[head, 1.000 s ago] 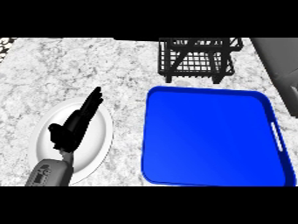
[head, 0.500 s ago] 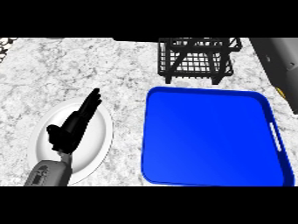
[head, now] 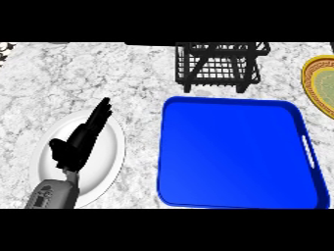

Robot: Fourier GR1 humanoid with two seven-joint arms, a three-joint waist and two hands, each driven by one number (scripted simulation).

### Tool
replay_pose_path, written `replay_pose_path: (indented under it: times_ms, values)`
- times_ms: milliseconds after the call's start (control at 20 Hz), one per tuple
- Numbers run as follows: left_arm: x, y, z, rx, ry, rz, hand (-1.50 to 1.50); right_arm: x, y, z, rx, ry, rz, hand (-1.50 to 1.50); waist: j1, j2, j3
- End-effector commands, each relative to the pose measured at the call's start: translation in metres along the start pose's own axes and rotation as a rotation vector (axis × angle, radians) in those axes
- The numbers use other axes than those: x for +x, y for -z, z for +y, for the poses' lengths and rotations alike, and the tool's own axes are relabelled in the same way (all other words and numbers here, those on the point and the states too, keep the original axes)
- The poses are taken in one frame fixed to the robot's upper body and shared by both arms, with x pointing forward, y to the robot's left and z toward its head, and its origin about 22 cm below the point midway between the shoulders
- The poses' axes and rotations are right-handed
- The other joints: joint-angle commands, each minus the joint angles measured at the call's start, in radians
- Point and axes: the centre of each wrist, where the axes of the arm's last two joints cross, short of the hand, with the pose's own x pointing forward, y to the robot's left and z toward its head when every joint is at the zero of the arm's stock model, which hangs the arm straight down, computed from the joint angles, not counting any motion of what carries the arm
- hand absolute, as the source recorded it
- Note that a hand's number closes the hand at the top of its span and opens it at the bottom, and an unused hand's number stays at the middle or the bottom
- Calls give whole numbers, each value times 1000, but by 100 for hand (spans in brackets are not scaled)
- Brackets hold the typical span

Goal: Pick the eggplant from the tray and place it in the tiered basket

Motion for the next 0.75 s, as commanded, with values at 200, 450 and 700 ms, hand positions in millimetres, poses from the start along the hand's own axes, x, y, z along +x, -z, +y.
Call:
replay_pose_path:
  times_ms: [200, 450, 700]
  values:
    - [-4, -2, 6, 11, -16, 8, 0, -46, -2, -117, -276, 172, -109, -150, -20, -1, 3]
    - [8, 1, 2, 9, -5, -8, 0, -84, -22, -198, -291, 254, -130, -150, -14, 1, 4]
    - [5, 3, -19, -13, -1, -1, 0, -112, -47, -255, -281, 194, -89, -150, 3, 7, 4]
